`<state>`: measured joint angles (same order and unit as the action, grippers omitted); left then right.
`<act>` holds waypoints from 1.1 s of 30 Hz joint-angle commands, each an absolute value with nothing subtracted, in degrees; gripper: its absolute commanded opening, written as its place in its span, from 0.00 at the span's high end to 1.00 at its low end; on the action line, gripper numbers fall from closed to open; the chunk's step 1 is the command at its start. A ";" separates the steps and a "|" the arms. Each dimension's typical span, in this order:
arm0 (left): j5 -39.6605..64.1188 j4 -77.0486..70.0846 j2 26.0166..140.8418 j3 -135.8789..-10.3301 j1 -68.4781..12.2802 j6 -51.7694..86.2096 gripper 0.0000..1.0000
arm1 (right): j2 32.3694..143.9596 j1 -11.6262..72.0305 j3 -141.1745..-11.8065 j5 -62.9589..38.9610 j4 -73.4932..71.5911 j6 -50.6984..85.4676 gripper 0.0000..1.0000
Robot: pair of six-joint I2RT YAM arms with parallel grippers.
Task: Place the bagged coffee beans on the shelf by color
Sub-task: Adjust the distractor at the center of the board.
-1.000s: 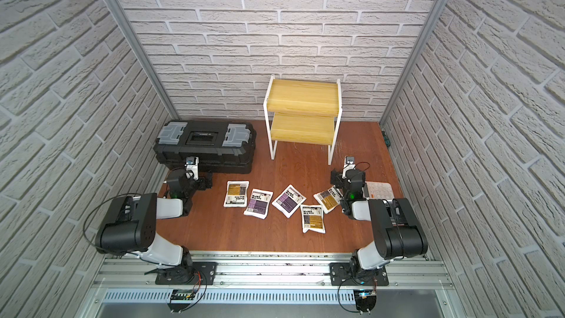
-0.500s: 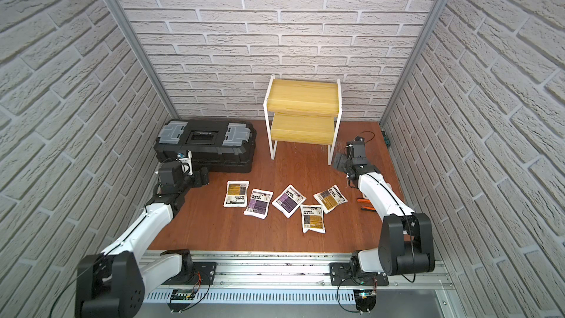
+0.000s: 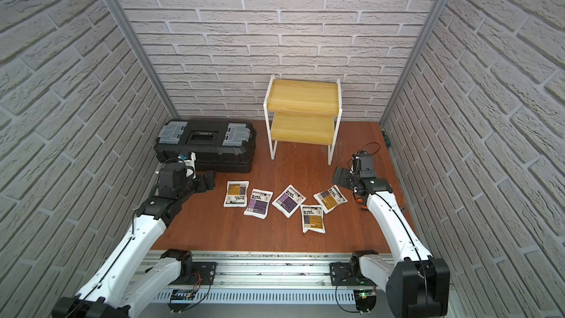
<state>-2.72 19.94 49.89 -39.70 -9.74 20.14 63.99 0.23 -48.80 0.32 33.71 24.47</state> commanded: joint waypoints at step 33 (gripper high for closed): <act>-5.93 19.59 63.82 -45.56 -14.74 28.55 0.02 | 63.26 6.59 -48.19 -12.45 31.64 32.30 0.00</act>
